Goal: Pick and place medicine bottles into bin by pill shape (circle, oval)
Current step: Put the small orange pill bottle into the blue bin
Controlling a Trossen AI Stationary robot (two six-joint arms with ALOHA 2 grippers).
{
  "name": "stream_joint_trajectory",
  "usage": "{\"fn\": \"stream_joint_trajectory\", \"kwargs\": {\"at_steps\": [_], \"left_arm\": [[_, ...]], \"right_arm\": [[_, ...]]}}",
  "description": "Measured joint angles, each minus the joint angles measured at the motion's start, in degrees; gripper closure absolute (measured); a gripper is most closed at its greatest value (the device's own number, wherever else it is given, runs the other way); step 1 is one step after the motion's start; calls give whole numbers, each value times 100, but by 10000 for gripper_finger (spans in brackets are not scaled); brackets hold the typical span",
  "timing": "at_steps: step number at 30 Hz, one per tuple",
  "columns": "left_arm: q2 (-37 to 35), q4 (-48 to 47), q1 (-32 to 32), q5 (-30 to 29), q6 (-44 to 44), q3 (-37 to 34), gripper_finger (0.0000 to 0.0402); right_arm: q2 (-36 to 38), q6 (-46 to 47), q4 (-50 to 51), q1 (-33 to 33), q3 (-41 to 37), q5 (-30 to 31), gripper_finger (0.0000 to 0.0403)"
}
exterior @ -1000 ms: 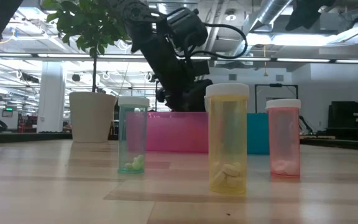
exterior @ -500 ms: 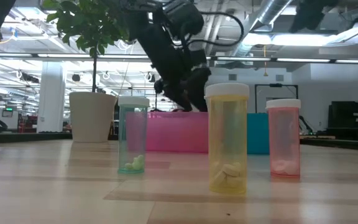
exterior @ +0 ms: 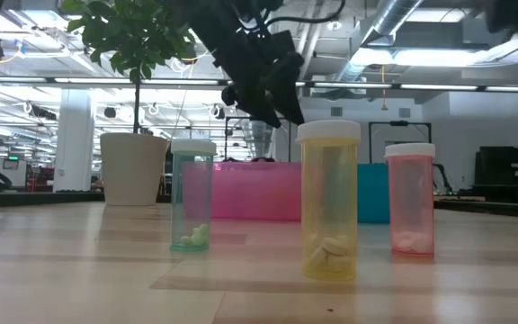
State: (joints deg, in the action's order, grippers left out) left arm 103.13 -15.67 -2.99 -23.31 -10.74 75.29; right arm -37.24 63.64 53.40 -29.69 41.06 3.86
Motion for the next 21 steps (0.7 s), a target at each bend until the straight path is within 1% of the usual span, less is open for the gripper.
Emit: {"fn": "stream_joint_trajectory", "kwargs": {"at_steps": [4,7,9,12,15,17,21], "left_arm": [[-9,-2,80,3,-27,0,86],[-9,-5,158,-2,-94,0,86],[-9,-1,211,-2,-94,0,86],[-9,2,270,4,-125,1,86],[-9,-56,326,13,-184,112,86],[-11,-15,371,0,-178,226,86],[-11,-44,432,3,-173,442,86]], "right_arm": [[62,1077,-1156,-1289,-744,638,267],[-166,1708,-1821,-2108,-1019,1090,267],[-395,2117,-1896,-2602,-1050,1339,267],[-796,2705,-1937,-3227,-1047,1557,267],[-1303,3291,-1947,-3728,-1045,1910,268],[-1669,3581,-2015,-3947,-1045,2178,271],[-2438,3640,-2305,-4054,-1043,2334,279]]}}
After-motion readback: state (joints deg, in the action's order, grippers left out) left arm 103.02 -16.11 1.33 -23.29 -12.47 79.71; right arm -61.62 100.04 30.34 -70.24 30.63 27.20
